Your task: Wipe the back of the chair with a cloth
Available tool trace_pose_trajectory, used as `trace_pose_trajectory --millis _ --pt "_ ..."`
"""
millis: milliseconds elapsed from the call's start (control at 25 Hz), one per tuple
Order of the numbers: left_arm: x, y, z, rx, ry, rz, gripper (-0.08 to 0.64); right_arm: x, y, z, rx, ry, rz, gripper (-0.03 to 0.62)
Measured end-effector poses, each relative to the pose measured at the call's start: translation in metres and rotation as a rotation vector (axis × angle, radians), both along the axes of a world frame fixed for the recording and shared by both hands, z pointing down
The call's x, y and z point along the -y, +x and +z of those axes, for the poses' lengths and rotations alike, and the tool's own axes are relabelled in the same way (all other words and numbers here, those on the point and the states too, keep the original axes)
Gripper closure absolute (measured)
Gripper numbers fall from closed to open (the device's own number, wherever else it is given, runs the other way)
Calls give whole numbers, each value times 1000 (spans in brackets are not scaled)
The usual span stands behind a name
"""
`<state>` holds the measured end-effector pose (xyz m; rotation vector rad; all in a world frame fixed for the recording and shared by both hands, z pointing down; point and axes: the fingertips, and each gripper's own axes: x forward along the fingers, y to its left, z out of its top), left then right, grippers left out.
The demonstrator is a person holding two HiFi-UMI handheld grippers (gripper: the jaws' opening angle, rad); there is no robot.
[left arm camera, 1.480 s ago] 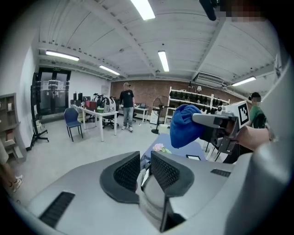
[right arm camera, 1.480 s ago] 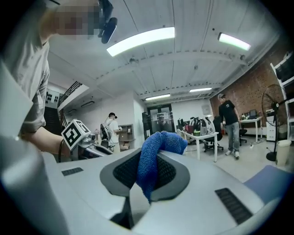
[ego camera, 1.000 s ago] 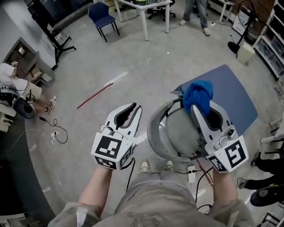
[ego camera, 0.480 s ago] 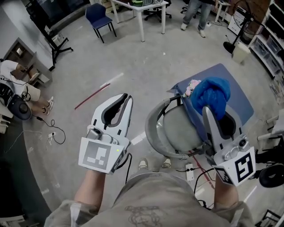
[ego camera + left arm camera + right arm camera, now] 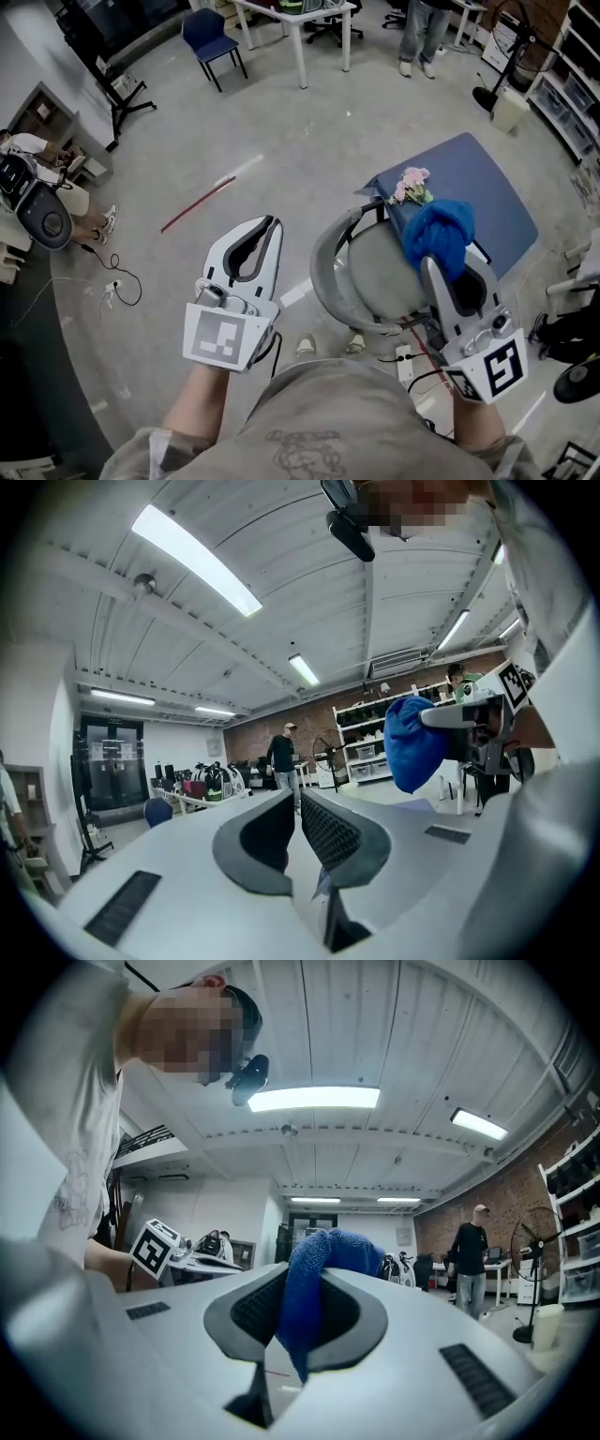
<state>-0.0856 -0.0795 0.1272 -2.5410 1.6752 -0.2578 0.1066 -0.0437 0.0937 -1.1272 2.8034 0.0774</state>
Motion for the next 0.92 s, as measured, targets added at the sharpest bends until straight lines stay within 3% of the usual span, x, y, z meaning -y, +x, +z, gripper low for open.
trace_pose_trajectory --millis 400,920 --pt "-11 2 41 -4 -79 2 523 2 -7 59 -103 -107 -2 526" --pt "-12 -5 41 -16 -73 10 523 6 -10 59 -114 -91 24 526"
